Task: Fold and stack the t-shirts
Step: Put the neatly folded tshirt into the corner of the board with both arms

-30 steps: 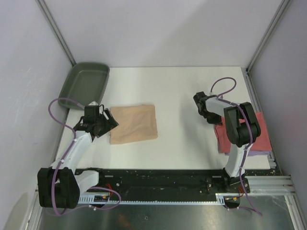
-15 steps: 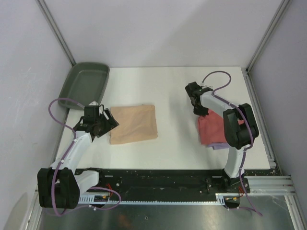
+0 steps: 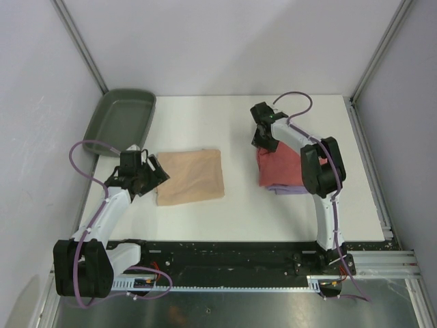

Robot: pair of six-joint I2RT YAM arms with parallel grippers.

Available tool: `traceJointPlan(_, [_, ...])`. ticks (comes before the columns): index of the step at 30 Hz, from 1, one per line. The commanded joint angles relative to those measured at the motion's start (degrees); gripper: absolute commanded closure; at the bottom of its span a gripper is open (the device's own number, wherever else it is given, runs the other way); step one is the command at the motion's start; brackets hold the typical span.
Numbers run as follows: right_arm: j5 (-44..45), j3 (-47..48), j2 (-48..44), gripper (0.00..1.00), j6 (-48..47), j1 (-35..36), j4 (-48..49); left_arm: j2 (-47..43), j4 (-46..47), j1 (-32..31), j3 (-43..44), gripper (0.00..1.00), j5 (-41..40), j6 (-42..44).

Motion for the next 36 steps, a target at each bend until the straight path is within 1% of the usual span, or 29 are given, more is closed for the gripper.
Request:
traceJointPlan(1, [-3.9, 2.0, -5.4, 0.39, -3.4, 2.2, 4.9, -1.8, 0.8, 0.4, -1.2, 0.20, 0.0, -2.1])
traceJointPlan(3, [-4.8, 1.7, -8.2, 0.35, -5.6, 3.3, 6.4, -3.0, -0.5, 0.4, -1.7, 0.21, -2.2, -4.2])
traceJointPlan(5, [-7.6, 0.8, -10.4, 0.35, -7.9, 4.4, 8.8, -4.5, -2.2, 0.4, -2.1, 0.22, -5.9, -6.4])
traceJointPlan(10, [-19.2, -2.8, -11.0, 0.35, -11.1, 5.5, 16.8, -6.6, -6.0, 0.4, -2.6, 0.23, -12.0, -10.9])
traceJointPlan(14, [-28.1, -3.9, -7.4, 0.36, -12.3, 5.5, 22.1, -6.5, -6.6, 0.4, -3.7, 0.23, -11.5, -12.6])
traceJointPlan(19, [-35.0, -3.9, -2.9, 0.36, -12.4, 5.6, 27.3, -4.9, -6.5, 0.4, -5.3, 0.23, -9.5, -13.7])
traceJointPlan(25, [-37.7, -3.8, 0.5, 0.36, -13.8, 6.2, 29.4, -4.4, -6.4, 0.4, -6.7, 0.23, -9.3, -13.9])
traceJointPlan(36, [-36.4, -1.5, 5.5, 0.35, -15.1, 8.0, 27.9, -2.2, -3.5, 0.4, -8.7, 0.24, -6.1, -13.6])
